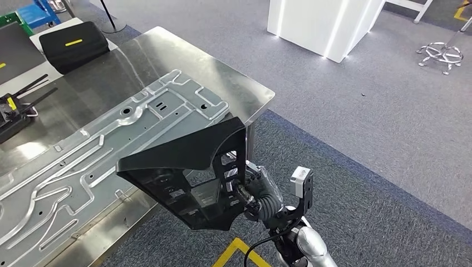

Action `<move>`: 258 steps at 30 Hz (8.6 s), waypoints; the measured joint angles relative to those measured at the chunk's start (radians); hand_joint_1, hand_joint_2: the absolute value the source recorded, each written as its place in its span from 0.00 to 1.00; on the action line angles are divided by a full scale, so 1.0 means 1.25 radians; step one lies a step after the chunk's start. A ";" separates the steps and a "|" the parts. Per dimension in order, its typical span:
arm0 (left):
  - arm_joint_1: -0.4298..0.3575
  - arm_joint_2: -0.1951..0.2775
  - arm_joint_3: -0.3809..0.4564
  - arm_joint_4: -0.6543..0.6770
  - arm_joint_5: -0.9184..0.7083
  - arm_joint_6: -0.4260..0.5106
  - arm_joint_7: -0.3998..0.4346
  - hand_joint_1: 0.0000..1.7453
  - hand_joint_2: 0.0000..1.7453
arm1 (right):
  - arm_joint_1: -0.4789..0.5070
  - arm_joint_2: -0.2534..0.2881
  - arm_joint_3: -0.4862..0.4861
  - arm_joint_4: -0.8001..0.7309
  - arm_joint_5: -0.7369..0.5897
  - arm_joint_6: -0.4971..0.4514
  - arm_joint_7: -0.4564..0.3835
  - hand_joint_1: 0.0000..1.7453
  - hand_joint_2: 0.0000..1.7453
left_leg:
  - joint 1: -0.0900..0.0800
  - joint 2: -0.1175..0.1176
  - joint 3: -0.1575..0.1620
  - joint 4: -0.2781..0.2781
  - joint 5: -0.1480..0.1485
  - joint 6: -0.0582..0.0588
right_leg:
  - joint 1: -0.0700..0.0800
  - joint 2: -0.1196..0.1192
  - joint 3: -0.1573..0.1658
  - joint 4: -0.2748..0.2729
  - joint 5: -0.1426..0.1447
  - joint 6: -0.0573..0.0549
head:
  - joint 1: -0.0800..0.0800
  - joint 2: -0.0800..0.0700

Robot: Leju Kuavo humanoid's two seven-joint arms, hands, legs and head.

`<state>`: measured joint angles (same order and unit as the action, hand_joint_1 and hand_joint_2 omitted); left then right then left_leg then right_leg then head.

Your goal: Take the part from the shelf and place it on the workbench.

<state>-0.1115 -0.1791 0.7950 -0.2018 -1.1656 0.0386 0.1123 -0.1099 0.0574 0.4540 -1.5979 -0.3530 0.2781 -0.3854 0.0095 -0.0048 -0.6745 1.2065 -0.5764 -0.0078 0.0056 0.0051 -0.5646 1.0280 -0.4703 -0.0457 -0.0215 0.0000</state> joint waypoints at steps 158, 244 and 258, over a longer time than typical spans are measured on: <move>-0.028 -0.038 -0.078 0.000 -0.135 -0.049 0.045 0.00 1.00 | -0.515 -0.092 0.192 0.491 1.536 -0.773 0.633 1.00 1.00 | -0.008 0.000 0.053 -0.149 0.114 0.021 | -0.004 -0.004 -0.046 -0.001 0.034 0.025 | 0.001 0.000; -0.026 -0.045 -0.087 0.000 -0.125 -0.025 -0.018 0.00 0.00 | -0.634 0.078 -0.195 0.823 1.293 -0.604 0.300 0.00 0.00 | 0.003 0.000 -0.043 0.072 0.009 -0.007 | -0.014 -0.005 -0.032 -0.008 0.031 0.017 | 0.002 0.000; -0.029 -0.044 -0.087 0.000 -0.121 -0.034 -0.017 0.00 0.00 | -0.722 0.061 -0.119 0.878 1.423 -0.625 0.467 0.00 0.00 | 0.003 0.000 0.053 -0.151 0.121 0.034 | -0.016 -0.003 -0.123 0.179 -0.066 0.061 | 0.003 0.000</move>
<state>-0.1476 -0.2341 0.6863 -0.2014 -1.3174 -0.0033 0.0905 -1.0129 0.1336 0.3050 -0.5001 1.4253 -0.5036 0.1990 0.0135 -0.0051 -0.6085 1.0182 -0.4254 0.0346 -0.0143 0.0011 -0.7186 1.2523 -0.5527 0.0300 -0.0182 0.0000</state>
